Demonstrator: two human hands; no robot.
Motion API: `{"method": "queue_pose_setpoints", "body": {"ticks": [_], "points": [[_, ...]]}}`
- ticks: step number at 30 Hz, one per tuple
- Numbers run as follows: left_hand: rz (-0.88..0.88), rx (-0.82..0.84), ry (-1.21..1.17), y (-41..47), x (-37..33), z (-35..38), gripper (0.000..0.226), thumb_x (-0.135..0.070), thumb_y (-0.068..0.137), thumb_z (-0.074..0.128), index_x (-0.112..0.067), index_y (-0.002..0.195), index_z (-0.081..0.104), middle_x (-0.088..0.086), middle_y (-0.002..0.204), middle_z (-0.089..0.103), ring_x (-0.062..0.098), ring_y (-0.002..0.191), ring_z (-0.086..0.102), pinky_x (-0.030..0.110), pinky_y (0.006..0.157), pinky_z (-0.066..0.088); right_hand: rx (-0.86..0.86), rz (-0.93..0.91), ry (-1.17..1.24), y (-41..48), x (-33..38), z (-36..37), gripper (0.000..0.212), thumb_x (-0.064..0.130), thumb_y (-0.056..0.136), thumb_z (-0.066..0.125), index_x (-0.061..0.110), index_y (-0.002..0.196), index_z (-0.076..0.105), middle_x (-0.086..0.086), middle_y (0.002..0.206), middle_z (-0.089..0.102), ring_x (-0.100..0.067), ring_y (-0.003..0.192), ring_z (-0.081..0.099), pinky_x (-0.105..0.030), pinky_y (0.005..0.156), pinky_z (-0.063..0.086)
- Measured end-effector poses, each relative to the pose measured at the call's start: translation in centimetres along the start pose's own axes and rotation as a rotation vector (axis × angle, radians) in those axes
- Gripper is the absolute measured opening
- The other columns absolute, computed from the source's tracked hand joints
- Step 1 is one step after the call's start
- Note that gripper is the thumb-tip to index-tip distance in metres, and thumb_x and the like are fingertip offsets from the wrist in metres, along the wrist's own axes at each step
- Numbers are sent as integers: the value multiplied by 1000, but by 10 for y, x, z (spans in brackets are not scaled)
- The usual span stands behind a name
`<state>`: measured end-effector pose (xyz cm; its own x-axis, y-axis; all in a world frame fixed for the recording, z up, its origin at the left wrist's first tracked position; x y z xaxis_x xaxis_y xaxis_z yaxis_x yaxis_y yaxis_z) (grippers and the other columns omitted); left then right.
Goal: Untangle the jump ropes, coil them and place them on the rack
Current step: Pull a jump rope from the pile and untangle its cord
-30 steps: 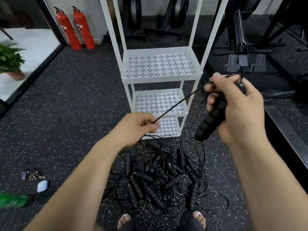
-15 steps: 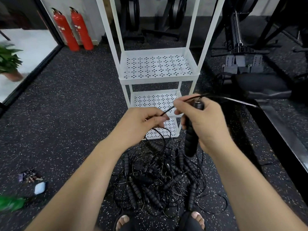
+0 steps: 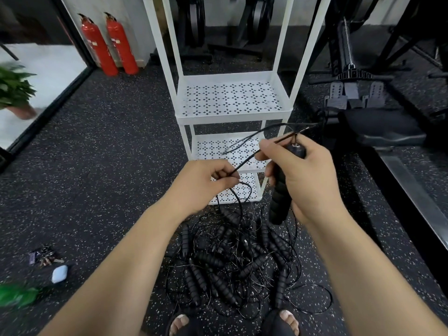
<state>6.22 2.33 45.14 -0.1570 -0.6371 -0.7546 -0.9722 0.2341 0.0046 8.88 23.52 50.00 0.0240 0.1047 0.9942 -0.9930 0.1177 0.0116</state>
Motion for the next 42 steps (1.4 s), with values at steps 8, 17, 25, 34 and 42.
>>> {"method": "queue_pose_setpoints", "body": {"ticks": [8,17,25,34,42], "points": [[-25,2,65,-2,10,-11,18,-22,97,79,-39,101,81,-21,90,76,-15,80,63,5,72,44,-102,-72,170,3,22,-17,14,16,96,81,15,89,69,-14,85,73,-19,60,55,-31,54,45],[5,-10,121,3,19,-10,10,-36,102,72,-39,104,81,-26,64,65,9,48,41,21,48,35,-207,-134,301,7,29,-28,22,18,97,80,7,104,63,-11,86,73,-19,58,53,-30,55,45],[90,-11,49,0,2,-6,11,-38,102,71,-44,104,80,-13,79,76,12,52,50,34,56,46,20,19,10,6,-9,-2,10,18,92,86,14,99,80,-10,81,76,-20,57,55,-33,54,47],[75,7,46,-3,-4,-2,10,-31,97,78,-41,95,80,-23,80,73,-7,62,58,9,59,38,120,-6,-196,3,-12,5,18,19,97,81,16,79,77,-9,74,77,-18,55,59,-33,56,48],[39,21,132,-3,4,-5,18,-25,95,75,-42,99,79,-23,88,75,2,63,63,19,57,48,2,-76,-124,4,-1,-3,21,27,96,83,20,77,79,-15,81,77,-23,61,59,-41,61,49]]}}
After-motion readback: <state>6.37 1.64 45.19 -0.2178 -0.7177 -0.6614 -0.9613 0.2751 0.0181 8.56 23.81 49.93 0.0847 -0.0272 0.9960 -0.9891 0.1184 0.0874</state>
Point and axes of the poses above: each hand's wrist, its own y-axis towards the middle knuckle, its own z-axis out of the palm, x = y × z, the point moved 1 cm from there along y, towards the middle knuckle
